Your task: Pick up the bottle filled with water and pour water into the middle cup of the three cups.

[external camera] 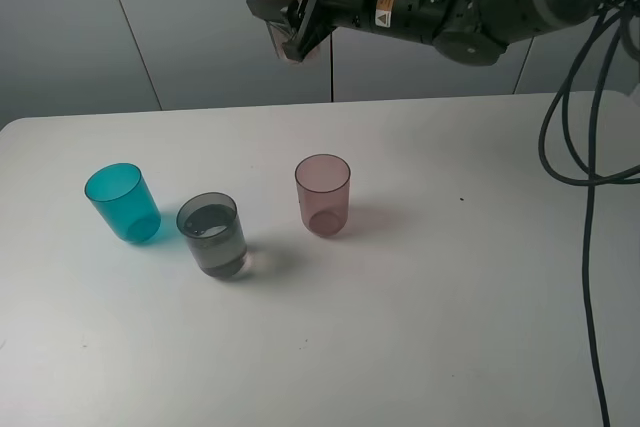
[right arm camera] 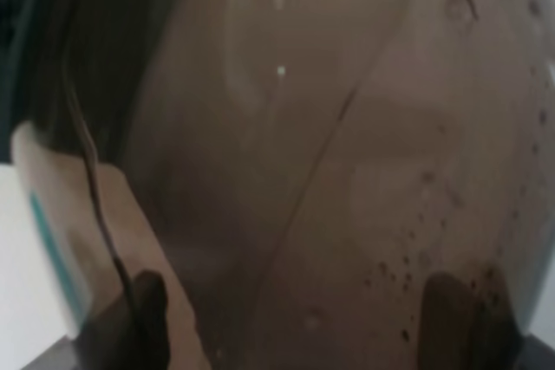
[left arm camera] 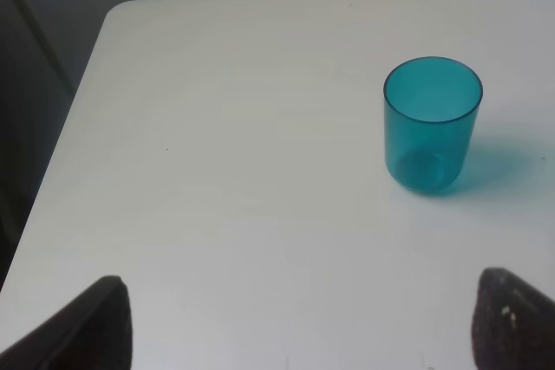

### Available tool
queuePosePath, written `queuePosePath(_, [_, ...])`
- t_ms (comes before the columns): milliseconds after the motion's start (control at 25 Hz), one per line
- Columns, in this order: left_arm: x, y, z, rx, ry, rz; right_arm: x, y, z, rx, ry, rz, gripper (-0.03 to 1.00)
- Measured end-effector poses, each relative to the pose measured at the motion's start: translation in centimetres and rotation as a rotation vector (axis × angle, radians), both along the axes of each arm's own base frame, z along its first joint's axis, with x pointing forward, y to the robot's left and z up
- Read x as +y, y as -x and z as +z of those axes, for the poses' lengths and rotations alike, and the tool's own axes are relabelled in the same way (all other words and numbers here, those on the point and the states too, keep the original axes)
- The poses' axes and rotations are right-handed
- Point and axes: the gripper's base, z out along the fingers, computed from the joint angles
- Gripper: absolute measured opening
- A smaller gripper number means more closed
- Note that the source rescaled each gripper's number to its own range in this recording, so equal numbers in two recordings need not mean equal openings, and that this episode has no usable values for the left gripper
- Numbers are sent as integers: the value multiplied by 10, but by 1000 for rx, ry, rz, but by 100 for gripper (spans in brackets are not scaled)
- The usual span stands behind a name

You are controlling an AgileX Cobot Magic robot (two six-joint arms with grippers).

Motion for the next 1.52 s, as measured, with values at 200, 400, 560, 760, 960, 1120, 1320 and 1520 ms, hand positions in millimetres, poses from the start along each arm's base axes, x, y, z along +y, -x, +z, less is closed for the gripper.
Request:
queuePosePath(200, [0, 0, 0, 0, 0, 0, -55, -14, -7, 178, -123, -162, 3])
queuePosePath(400, [0, 0, 0, 0, 0, 0, -104, -12, -32, 272, -153, -331, 3])
queuePosePath(560, [0, 0, 0, 0, 0, 0, -140, -8, -54, 314, -146, -490, 3])
queuePosePath(760, [0, 0, 0, 0, 0, 0, -163, -4, -66, 317, -124, -633, 3])
queuePosePath(960, [0, 0, 0, 0, 0, 0, -165, -6, -75, 311, -121, -655, 3])
queuePosePath(1120, [0, 0, 0, 0, 0, 0, -166, -8, -100, 342, -133, -666, 3])
queuePosePath(1320, [0, 0, 0, 0, 0, 0, -165, -8, -125, 369, -139, -658, 3])
queuePosePath(1520, [0, 0, 0, 0, 0, 0, -164, -8, -135, 365, -147, -648, 3])
